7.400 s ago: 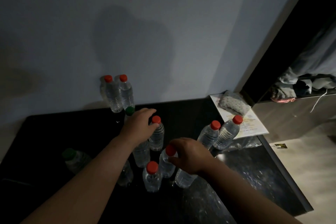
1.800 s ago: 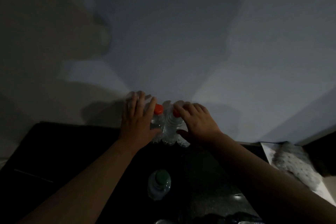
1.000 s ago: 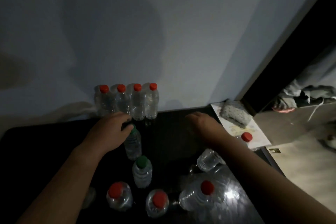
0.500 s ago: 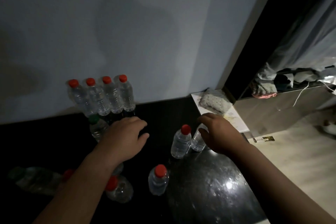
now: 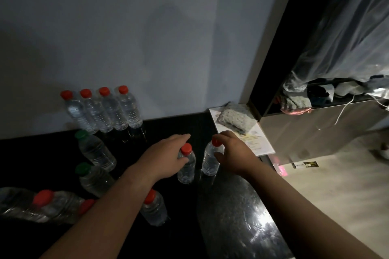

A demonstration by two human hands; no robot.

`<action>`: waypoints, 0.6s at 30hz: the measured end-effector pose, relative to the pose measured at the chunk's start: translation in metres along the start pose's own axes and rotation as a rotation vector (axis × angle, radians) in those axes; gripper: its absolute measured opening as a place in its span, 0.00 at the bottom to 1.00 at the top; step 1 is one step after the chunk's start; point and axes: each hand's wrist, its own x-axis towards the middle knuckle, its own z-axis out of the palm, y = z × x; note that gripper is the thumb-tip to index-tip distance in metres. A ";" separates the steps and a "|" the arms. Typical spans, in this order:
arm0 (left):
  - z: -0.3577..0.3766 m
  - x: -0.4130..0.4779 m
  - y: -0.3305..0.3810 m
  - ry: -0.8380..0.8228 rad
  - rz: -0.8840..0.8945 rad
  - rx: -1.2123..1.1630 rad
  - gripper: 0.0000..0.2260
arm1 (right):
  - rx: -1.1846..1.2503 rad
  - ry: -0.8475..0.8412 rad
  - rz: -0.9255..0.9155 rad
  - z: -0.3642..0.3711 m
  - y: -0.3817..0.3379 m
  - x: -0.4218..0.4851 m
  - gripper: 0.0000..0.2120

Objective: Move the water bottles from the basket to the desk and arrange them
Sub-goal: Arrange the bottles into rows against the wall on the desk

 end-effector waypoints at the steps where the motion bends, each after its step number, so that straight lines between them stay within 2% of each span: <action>1: 0.004 0.002 0.000 -0.020 -0.022 -0.007 0.32 | 0.075 -0.002 0.045 0.001 0.002 0.001 0.29; 3: 0.011 0.006 0.000 -0.055 -0.065 -0.019 0.31 | 0.282 -0.016 0.132 0.004 0.007 0.002 0.31; 6: 0.018 0.012 -0.001 -0.056 -0.116 -0.093 0.24 | 0.557 -0.027 0.156 0.014 0.012 -0.001 0.22; 8: 0.022 0.015 -0.002 -0.034 -0.157 -0.217 0.18 | 0.650 -0.027 0.185 0.018 0.011 -0.002 0.19; 11: 0.028 0.022 -0.003 0.010 -0.205 -0.284 0.11 | 0.638 -0.001 0.231 0.026 0.009 0.002 0.15; 18: 0.042 0.031 -0.002 -0.026 -0.282 -0.288 0.17 | 0.656 0.037 0.247 0.033 0.008 0.000 0.15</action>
